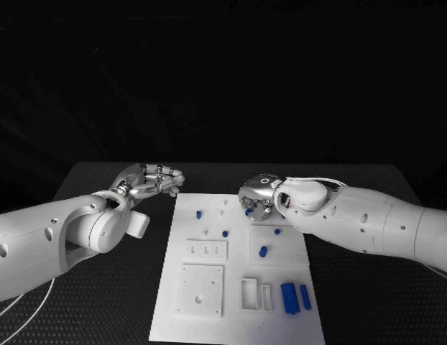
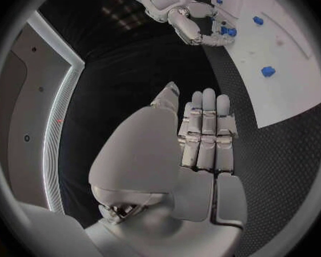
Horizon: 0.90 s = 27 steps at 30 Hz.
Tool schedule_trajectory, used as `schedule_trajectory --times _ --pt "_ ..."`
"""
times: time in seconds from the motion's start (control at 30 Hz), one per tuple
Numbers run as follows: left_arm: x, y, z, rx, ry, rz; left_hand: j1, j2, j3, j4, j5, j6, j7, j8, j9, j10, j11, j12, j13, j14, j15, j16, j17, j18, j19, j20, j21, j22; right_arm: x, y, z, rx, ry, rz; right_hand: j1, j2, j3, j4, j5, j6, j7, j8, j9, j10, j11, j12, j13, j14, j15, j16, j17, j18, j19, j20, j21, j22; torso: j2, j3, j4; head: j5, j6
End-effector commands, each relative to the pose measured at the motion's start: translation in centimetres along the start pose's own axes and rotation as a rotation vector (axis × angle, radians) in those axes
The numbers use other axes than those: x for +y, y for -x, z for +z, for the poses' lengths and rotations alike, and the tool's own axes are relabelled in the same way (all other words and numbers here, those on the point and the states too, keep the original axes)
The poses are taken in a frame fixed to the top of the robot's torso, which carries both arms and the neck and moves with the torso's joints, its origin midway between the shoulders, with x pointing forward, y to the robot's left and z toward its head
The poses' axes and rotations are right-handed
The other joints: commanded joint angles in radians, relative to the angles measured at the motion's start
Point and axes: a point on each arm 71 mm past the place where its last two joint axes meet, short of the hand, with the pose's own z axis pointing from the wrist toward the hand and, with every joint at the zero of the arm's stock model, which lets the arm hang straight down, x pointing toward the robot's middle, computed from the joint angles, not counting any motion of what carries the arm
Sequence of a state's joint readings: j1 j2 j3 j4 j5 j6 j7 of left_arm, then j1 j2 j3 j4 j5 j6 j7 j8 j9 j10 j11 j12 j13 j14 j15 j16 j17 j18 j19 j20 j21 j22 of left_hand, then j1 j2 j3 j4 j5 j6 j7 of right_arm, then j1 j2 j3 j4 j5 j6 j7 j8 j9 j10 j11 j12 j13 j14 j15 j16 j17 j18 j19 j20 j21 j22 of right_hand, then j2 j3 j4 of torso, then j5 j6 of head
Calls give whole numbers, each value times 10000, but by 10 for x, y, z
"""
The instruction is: Assemble the parts on the task board
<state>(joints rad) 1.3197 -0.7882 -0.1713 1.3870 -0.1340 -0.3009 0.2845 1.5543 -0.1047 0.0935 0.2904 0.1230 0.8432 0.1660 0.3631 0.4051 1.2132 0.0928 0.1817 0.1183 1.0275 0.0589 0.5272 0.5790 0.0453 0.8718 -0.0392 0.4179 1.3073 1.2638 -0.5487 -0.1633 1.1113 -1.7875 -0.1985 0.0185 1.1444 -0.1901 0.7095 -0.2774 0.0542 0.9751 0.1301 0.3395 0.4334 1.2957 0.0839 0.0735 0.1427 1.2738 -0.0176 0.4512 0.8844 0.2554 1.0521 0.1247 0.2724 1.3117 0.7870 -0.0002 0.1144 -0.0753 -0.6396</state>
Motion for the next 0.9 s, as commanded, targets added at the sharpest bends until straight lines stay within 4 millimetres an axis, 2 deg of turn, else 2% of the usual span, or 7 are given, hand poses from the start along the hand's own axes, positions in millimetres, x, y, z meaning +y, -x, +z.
schedule_trajectory --times 0.03,0.3,0.43,0.9 --pt "-1 -2 0 194 -25 -103 -101 -19 -58 3 27 -19 49 -72 -15 28 49 -55 -16 26 5 -8 12 175 -80 -20 66 223 0 -18 -3 779 -116 -120 -105 -125 -39 -32 -9 22 37 -14 -9 -1 44 -35 -4 -15 37 24 19 64 -52 27 -63 146 4 -16 -7 13 -15" --pt "-1 -1 0 191 18 -102 -178 -12 -62 9 9 -41 62 -92 -29 15 60 -82 -23 17 10 -20 24 174 -96 -15 80 219 -1 -17 -4 577 -196 -130 -220 -406 -139 -59 86 -173 113 -157 -77 -343 159 -104 -72 -180 128 -84 67 64 -227 82 -89 181 9 -19 -16 19 -14" --pt "-1 -1 0 196 26 -104 -189 -7 -59 10 9 -42 63 -93 -31 15 61 -86 -24 16 10 -22 26 174 -99 -15 82 219 -1 -16 -4 436 -196 -126 -212 -476 -141 -60 98 -208 124 -182 -92 -448 188 -103 -99 -197 150 -105 76 64 -256 91 -88 183 13 -18 -12 15 -3" --pt "0 1 -1 182 78 -103 -215 -3 -52 6 9 -47 66 -99 -36 13 64 -97 -26 14 11 -27 32 177 -106 -15 90 218 -1 -15 -7 221 -242 -183 -185 -576 -80 -14 91 -204 129 -190 -102 -474 190 -70 -108 -147 149 -104 98 64 -217 83 -44 186 29 -29 -10 7 42"
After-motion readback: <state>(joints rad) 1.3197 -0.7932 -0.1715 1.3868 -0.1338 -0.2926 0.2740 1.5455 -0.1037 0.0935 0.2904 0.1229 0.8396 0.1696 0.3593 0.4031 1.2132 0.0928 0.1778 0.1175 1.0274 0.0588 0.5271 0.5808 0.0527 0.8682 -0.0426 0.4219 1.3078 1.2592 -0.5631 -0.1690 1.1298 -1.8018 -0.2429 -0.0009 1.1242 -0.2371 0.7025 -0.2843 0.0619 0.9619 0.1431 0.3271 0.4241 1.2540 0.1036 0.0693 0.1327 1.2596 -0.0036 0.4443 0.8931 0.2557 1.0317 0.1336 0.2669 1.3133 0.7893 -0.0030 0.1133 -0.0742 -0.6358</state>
